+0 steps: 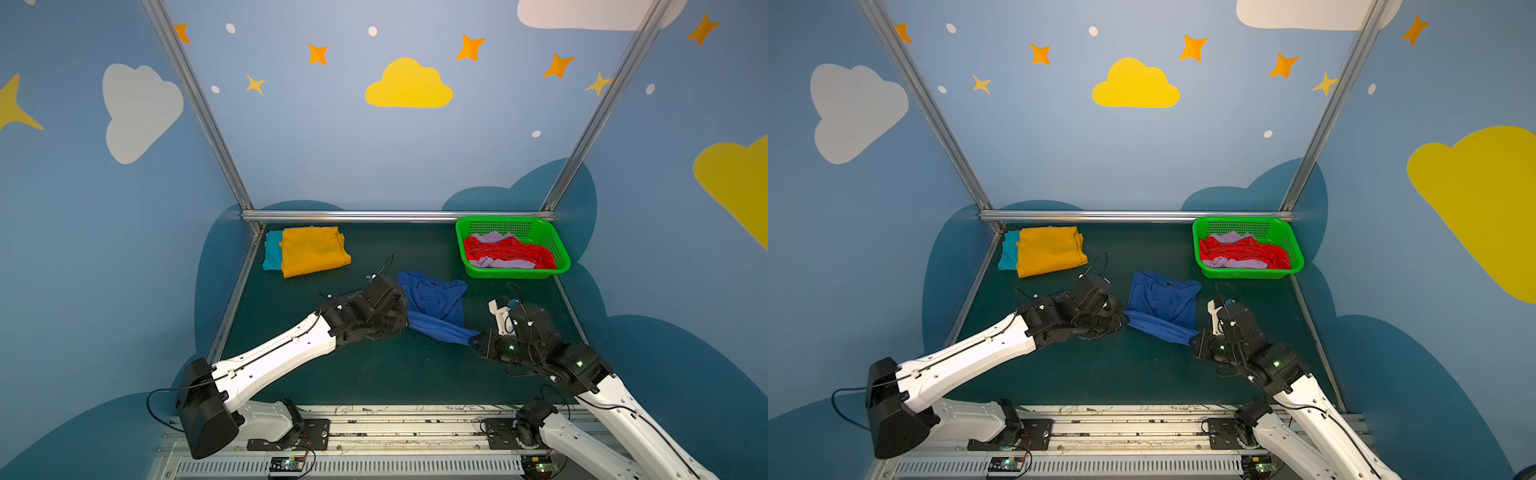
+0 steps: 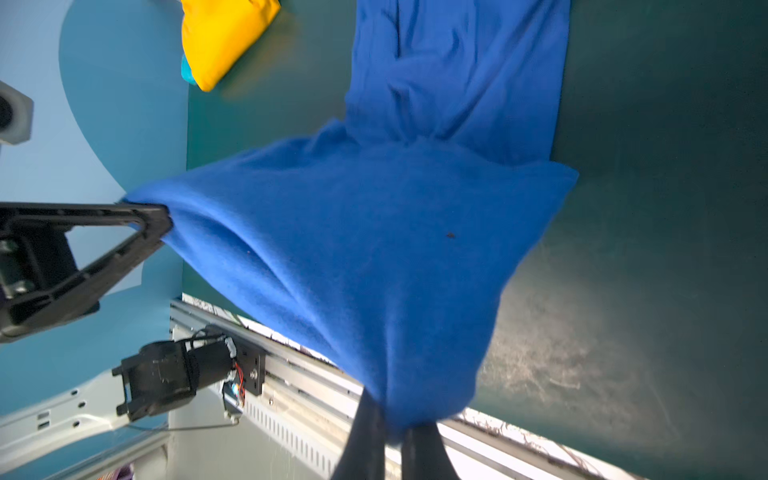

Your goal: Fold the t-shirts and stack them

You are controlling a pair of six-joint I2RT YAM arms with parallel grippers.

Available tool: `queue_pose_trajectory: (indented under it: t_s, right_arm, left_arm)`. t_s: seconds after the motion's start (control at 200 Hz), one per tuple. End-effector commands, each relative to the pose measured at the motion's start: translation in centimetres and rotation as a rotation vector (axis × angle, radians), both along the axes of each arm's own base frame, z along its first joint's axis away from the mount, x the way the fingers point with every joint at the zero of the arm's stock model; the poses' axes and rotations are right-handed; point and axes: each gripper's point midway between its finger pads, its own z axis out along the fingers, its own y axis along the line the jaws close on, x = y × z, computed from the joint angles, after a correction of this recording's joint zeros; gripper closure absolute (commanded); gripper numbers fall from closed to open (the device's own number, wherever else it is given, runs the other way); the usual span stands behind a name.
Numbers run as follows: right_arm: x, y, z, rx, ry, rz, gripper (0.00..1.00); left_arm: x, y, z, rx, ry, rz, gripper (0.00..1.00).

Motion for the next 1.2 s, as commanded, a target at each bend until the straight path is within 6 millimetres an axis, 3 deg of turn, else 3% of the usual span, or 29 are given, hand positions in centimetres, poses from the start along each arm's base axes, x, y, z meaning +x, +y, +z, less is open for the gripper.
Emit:
queue_pose_trajectory:
  t_s: [0.0, 0.24, 0.426, 0.601, 0.816, 1.017, 1.192]
  right_arm:
    - [2.3, -0.4, 0.4, -0.076, -0.036, -0.033, 1.0]
    - [6.4, 0.5, 0.5, -0.046, -0.05, -0.043, 1.0]
    - [8.8, 0.0, -0.4, 0.006, -0.018, -0.087, 1.0]
    - [11.5, -0.2, -1.1, -0.006, -0.008, -0.104, 1.0]
    - [15.2, -0.7, -4.1, -0.002, 0.092, -0.15, 1.0]
    - [18.7, -0.7, -7.0, 0.003, 0.26, -0.131, 1.0]
    - [22.2, -0.8, -8.3, -0.053, 0.24, -0.126, 1.0]
  left_arm:
    - [2.7, 2.0, 0.6, 0.068, -0.059, 0.067, 0.96]
    - [6.3, 1.9, 0.5, 0.018, -0.038, 0.072, 0.96]
    - [8.8, 1.8, -0.4, -0.009, -0.005, 0.064, 0.96]
    - [11.9, -0.2, -0.9, -0.038, 0.004, 0.006, 0.96]
    - [16.0, -1.7, -4.4, -0.033, 0.078, -0.023, 0.96]
    - [19.8, -1.0, -8.7, -0.013, 0.16, 0.017, 0.96]
    - [23.2, -0.9, -10.0, -0.031, 0.155, 0.036, 0.96]
